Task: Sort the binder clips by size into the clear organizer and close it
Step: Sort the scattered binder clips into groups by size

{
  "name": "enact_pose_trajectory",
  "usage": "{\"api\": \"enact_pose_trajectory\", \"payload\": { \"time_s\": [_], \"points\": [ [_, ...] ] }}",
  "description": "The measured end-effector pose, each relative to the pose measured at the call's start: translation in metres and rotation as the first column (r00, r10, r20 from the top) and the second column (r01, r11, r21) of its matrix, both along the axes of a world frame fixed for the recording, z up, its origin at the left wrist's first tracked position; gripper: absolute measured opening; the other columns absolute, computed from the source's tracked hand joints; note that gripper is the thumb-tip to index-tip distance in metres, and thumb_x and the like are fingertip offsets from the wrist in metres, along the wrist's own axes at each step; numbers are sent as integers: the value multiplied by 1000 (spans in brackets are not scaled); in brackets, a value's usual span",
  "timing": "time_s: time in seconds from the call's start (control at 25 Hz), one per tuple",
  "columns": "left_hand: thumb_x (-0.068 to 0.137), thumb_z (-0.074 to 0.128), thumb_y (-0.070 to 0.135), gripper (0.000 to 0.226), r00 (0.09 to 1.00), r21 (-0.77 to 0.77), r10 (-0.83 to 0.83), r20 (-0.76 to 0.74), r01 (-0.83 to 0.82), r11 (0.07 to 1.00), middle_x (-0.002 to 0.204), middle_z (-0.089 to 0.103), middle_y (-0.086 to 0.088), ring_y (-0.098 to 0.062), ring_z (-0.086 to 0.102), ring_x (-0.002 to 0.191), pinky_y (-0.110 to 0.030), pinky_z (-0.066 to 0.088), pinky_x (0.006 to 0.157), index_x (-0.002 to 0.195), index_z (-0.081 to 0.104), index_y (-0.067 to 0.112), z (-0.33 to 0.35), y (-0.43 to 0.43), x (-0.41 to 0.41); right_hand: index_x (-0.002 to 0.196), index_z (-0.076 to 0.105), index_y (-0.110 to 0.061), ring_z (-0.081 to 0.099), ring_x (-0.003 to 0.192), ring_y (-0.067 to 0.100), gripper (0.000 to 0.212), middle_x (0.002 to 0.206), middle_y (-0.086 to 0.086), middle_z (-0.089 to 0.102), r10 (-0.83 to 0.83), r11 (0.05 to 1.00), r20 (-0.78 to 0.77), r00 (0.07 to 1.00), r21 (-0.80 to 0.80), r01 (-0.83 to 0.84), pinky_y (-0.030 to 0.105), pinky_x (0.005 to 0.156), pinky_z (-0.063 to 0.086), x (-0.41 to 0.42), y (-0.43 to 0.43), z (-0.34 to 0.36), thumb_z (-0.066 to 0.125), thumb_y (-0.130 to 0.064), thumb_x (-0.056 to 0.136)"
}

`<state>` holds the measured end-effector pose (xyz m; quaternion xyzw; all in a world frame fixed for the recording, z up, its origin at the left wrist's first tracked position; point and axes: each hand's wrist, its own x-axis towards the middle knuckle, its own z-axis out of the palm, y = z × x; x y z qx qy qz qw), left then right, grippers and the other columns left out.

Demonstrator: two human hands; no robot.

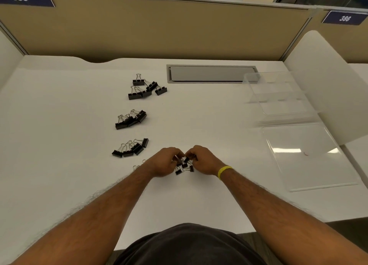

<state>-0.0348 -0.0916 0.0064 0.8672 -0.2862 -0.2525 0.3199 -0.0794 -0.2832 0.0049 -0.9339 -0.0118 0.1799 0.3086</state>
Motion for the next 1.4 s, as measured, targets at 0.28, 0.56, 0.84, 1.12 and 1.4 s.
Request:
{"api": "enact_pose_trajectory", "payload": {
  "time_s": [0.28,0.56,0.84,1.12,1.4],
  "points": [
    [93,50,8,33,974,-61,156,163,-147,987,121,62,2,-9,58,103,-33,50,91,122,60,19,12,27,9,113,63,-14,56,96,15,42,102,1,61,-114,992,168,979,81,101,30,89,48,10,6,10,40,7,84],
    [95,54,30,40,840,-91,358,407,-353,931,134,55,-1,-19,51,123,-31,39,98,133,51,17,36,92,49,121,58,-15,50,110,16,29,115,-1,58,-22,998,292,956,58,5,30,96,42,43,35,26,54,-14,93],
    [87,47,67,76,805,148,269,529,-399,905,156,31,-7,-26,27,143,-49,27,113,147,34,21,40,122,74,129,51,-15,45,120,23,43,131,4,50,106,994,368,924,-77,-83,39,101,41,84,71,39,63,-30,90],
    [81,35,81,93,823,284,203,531,-398,872,163,9,-6,-26,6,149,-54,11,118,153,18,24,26,126,87,149,29,-19,18,146,27,76,159,9,20,135,978,319,938,-195,-74,42,117,21,108,90,26,63,-47,87],
    [79,27,82,94,843,267,205,497,-373,888,162,12,-6,-25,13,148,-53,15,117,152,20,24,13,127,113,153,18,-21,8,149,26,85,162,7,10,72,981,261,963,-193,-21,44,120,13,119,92,4,61,-53,86]
  ]
}}
